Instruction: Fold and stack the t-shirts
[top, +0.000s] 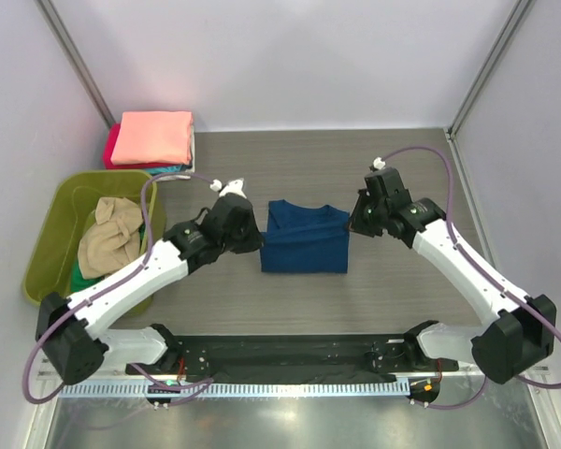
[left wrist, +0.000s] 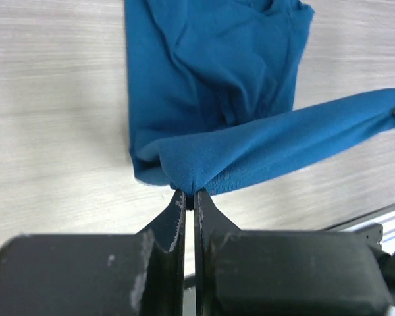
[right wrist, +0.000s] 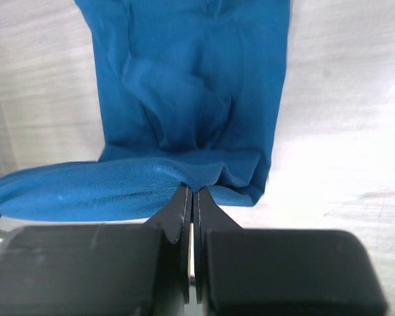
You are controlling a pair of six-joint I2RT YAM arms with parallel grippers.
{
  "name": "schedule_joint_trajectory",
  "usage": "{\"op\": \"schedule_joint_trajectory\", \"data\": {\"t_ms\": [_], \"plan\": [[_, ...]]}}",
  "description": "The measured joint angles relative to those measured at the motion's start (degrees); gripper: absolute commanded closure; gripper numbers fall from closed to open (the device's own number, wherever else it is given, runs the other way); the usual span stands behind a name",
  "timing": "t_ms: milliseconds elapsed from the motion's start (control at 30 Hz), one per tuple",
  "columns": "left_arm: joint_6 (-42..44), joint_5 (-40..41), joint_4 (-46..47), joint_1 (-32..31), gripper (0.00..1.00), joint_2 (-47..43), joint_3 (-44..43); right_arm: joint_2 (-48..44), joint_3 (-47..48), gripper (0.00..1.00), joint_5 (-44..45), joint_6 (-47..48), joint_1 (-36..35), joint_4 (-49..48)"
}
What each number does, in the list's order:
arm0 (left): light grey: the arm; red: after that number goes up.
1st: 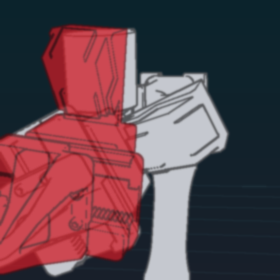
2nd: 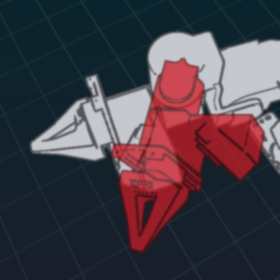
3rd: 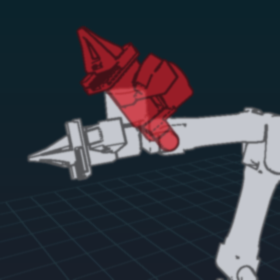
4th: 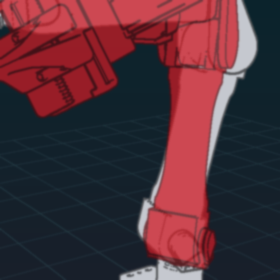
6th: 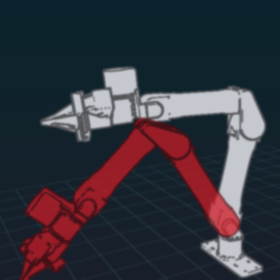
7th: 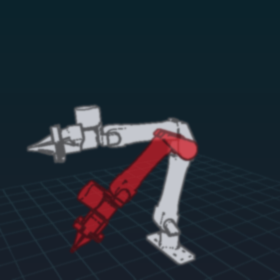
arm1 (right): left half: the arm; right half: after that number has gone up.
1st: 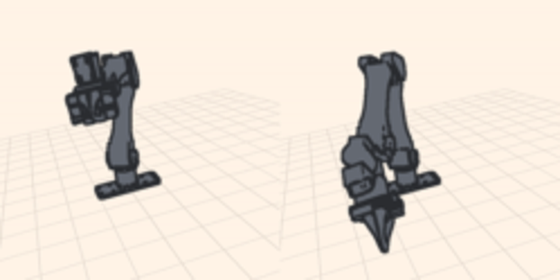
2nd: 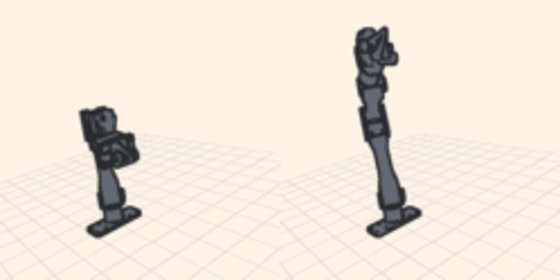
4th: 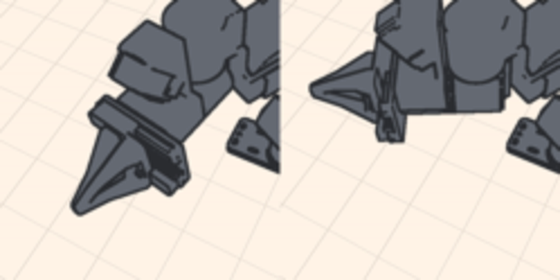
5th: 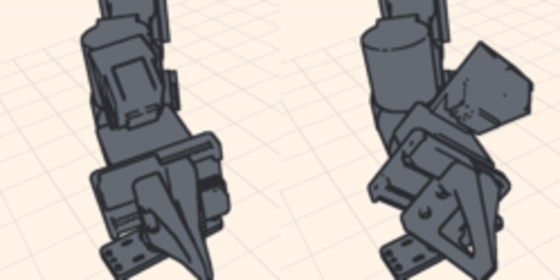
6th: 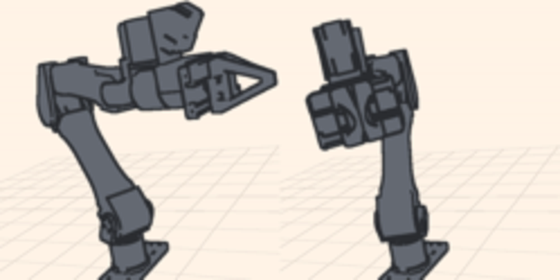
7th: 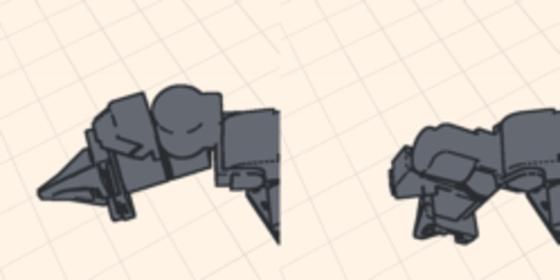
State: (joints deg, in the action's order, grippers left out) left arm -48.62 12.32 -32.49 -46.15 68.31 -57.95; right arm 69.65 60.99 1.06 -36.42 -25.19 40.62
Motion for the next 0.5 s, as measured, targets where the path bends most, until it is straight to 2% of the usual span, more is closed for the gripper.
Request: {"op": "schedule_joint_trajectory", "data": {"t_ms": [233,500], "plan": [[5.9,-10.8,3.0,8.6,1.00,9.9,-6.5,6.6,4.5,0.99,1.5,2.4,2.5,-0.4],[8.8,-19.0,4.5,13.9,1.00,21.8,-13.6,12.0,7.0,0.99,1.9,4.3,5.4,-1.1]]}}
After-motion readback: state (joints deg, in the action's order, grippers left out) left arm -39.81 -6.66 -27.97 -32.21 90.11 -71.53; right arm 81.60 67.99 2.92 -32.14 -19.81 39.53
